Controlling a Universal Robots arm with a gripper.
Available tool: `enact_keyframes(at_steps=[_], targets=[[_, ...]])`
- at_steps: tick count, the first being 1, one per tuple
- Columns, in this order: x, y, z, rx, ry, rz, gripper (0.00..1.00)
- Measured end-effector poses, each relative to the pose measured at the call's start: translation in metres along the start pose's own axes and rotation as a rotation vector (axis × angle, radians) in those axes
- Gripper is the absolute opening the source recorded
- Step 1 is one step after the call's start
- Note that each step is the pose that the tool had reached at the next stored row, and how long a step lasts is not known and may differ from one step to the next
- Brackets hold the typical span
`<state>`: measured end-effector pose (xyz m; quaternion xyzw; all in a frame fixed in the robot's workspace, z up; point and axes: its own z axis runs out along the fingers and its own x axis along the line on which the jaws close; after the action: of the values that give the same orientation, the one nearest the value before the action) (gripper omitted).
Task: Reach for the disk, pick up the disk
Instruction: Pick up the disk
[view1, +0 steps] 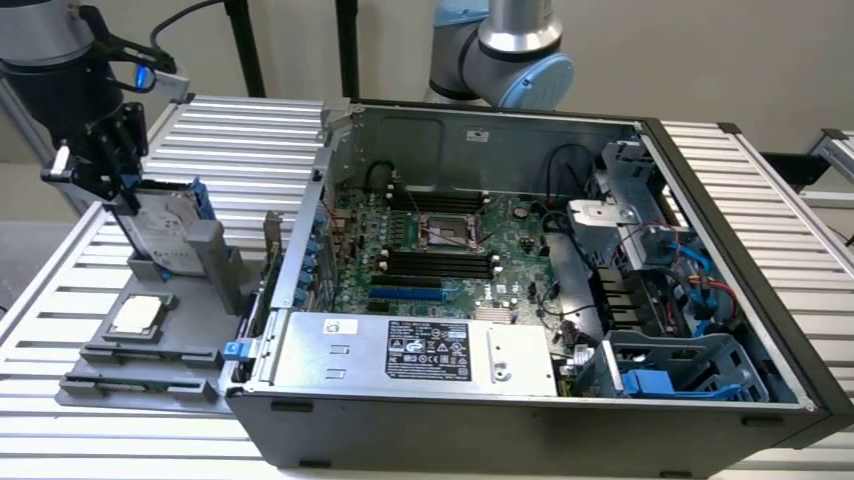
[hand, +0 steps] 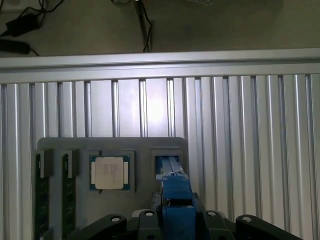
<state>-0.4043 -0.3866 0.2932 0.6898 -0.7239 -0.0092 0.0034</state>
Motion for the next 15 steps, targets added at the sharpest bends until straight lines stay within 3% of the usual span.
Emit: enact_keyframes(at_steps=[15], targets=[[0.0004, 0.0000, -0.0001, 0.0003, -0.0001, 0.001, 0.33]])
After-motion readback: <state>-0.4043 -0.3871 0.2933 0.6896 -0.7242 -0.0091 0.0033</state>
